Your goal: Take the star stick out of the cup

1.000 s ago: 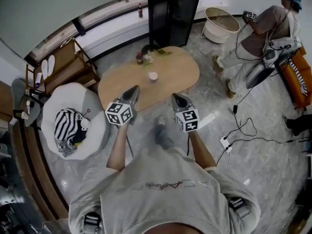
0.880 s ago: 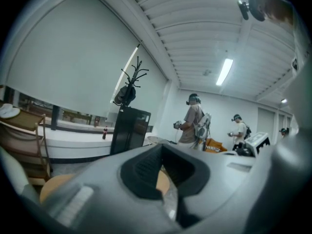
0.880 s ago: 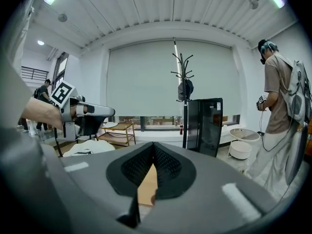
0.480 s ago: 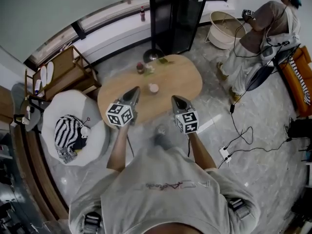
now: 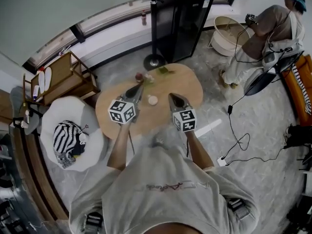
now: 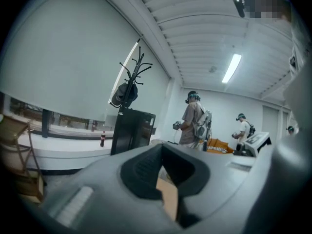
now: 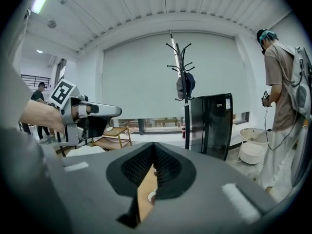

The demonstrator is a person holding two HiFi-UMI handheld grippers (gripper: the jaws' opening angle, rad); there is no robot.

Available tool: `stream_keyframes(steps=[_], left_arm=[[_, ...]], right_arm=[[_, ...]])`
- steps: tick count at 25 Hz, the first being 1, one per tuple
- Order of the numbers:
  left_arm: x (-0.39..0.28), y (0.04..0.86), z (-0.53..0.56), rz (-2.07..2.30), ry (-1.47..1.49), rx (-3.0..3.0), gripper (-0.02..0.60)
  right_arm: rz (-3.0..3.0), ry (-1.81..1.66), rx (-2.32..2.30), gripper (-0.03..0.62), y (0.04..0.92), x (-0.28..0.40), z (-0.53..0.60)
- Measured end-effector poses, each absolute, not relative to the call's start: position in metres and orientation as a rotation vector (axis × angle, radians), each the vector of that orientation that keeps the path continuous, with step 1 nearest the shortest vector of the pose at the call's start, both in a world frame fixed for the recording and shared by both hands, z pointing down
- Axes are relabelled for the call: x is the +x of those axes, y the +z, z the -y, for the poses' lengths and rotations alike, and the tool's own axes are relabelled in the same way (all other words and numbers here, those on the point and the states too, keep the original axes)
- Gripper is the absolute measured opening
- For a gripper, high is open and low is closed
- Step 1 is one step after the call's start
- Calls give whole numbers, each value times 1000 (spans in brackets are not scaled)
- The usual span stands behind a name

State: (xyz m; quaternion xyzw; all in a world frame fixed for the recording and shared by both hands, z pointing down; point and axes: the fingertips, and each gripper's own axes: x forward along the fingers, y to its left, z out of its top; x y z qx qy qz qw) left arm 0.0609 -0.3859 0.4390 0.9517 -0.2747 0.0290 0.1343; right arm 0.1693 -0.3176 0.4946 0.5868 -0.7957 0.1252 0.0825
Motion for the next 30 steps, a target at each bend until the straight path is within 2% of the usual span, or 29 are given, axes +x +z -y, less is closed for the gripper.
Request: stream_keyframes(steps=[17,30], left_arm=[[71,457,428,828,132,2725,0],[55,495,470,768,204,2681,0]], right_arm=[[2375,456,1808,5,507,196,373],[2308,514,1815,5,532,190,419]])
